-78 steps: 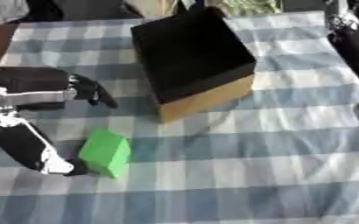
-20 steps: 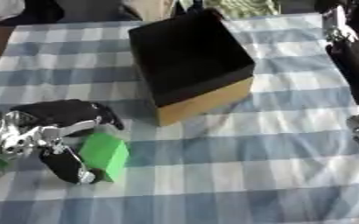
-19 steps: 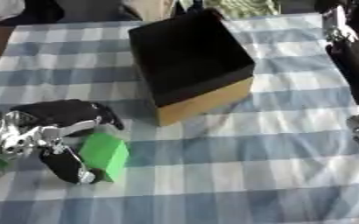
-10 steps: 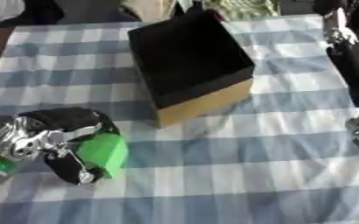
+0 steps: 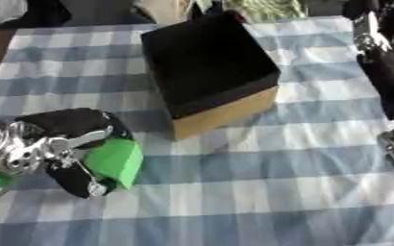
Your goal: Pick up objects on the table and place them in the box.
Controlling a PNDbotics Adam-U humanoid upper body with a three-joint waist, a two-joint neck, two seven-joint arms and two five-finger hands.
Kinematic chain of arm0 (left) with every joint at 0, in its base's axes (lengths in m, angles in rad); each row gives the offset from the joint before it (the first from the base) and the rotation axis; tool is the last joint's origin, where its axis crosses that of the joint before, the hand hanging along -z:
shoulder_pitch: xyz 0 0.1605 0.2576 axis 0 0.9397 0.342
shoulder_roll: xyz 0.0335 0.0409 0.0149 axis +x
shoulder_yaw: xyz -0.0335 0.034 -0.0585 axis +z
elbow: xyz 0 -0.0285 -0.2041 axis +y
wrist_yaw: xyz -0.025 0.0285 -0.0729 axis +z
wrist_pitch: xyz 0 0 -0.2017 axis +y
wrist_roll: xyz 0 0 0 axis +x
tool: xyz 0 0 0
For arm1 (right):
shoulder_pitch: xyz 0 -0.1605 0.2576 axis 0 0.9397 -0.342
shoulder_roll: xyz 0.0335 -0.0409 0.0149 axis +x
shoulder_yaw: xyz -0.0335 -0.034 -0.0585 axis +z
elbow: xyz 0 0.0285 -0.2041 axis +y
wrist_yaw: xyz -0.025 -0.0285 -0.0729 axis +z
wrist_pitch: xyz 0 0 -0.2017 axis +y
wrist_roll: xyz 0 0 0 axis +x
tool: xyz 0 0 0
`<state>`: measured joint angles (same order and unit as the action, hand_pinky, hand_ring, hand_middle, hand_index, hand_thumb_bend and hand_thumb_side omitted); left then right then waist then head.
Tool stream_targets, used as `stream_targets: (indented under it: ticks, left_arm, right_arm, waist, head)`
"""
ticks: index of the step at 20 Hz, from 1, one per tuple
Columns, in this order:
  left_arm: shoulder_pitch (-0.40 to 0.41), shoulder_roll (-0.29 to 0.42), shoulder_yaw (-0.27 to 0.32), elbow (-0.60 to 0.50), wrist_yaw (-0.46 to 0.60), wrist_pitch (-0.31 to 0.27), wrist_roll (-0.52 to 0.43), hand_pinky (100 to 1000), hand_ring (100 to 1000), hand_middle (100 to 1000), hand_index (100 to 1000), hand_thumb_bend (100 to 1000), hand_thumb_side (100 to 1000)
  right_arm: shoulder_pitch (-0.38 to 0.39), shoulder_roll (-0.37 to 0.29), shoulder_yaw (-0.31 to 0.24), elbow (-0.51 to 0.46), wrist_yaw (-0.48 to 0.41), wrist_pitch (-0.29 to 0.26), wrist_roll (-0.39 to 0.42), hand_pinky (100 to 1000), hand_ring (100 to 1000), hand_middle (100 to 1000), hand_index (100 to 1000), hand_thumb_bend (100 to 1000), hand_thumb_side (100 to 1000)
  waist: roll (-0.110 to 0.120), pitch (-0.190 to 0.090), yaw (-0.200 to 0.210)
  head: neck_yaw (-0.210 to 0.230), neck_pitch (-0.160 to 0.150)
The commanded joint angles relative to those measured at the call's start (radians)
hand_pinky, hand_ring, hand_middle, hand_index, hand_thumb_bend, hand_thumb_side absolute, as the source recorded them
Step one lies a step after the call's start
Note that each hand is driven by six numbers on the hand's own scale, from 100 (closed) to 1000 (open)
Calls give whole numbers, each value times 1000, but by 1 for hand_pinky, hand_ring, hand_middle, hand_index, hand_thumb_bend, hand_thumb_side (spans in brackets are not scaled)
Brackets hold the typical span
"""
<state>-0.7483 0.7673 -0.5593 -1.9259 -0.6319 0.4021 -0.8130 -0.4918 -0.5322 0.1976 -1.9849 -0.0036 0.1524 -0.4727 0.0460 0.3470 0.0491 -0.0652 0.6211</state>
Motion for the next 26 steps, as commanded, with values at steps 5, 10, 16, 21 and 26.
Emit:
stream_targets:
  ticks: [5, 10, 16, 21, 26]
  left_arm:
    - [-16, 54, 57, -65, -4, 101, -94, 835, 778, 728, 782, 100, 100]
    - [-60, 53, 96, -74, -24, 95, -94, 827, 767, 727, 780, 100, 100]
    - [-177, -10, 131, -48, -56, 131, -94, 816, 756, 715, 772, 100, 100]
    - [-278, -89, 153, 46, -83, 138, -91, 810, 754, 708, 770, 100, 100]
    - [-357, -172, 173, 188, -94, 120, -26, 810, 758, 710, 774, 100, 100]
  right_arm:
    - [-3, -8, -8, -15, -1, -4, 0, 862, 754, 647, 801, 100, 619]
    - [-8, -11, -12, -15, 5, -4, 1, 862, 754, 647, 801, 100, 616]
    - [-14, -8, -11, -15, 8, -1, 5, 862, 754, 647, 801, 100, 617]
    - [-14, -5, -9, -15, 10, 1, 8, 861, 754, 647, 801, 100, 618]
    - [-15, -2, -5, -15, 8, 0, 11, 861, 754, 647, 801, 100, 620]
  waist:
    - [3, -29, 5]
    - [5, -28, 2]
    - [11, -32, -9]
    - [19, -37, -23]
    - [29, -38, -39]
  head:
    - [-12, -12]
    - [-17, -15]
    - [-13, -11]
    - [-8, -7]
    - [2, -8]
